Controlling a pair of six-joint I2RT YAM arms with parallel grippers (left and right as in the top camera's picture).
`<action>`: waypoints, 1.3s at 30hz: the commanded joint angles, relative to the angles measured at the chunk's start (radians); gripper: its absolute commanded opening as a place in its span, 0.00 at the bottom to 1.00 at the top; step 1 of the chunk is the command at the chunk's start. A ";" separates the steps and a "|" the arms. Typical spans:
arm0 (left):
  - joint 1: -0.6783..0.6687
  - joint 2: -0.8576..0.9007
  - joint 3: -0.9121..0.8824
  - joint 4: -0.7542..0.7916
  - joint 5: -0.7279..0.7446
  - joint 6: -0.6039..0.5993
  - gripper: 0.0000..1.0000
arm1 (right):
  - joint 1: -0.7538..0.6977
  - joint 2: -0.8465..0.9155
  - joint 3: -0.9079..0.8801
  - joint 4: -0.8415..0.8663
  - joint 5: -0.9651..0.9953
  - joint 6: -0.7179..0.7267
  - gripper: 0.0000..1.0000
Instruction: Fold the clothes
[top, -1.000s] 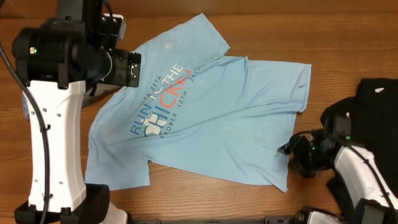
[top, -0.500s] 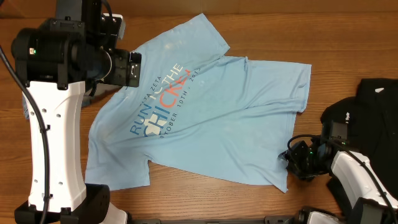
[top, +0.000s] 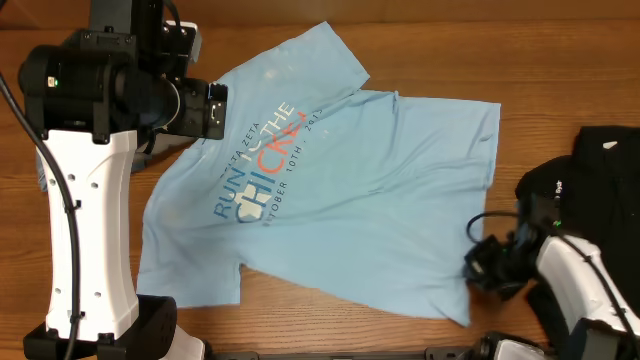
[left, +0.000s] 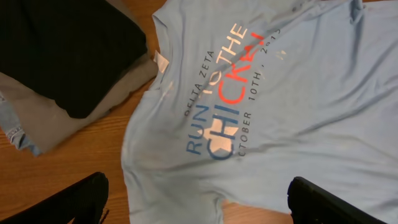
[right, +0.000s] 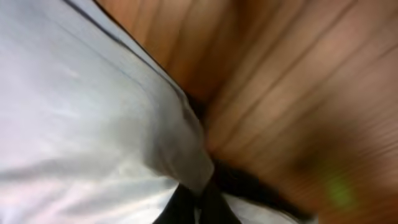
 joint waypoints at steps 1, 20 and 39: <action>0.002 -0.011 0.018 0.001 -0.011 -0.013 0.95 | -0.046 -0.003 0.119 -0.055 0.194 0.001 0.04; 0.114 -0.011 -0.262 -0.007 -0.197 -0.164 1.00 | -0.054 -0.044 0.362 -0.106 -0.204 -0.327 0.70; 0.394 -0.011 -1.225 0.415 0.160 -0.198 0.89 | -0.054 -0.044 0.369 -0.130 -0.265 -0.341 0.75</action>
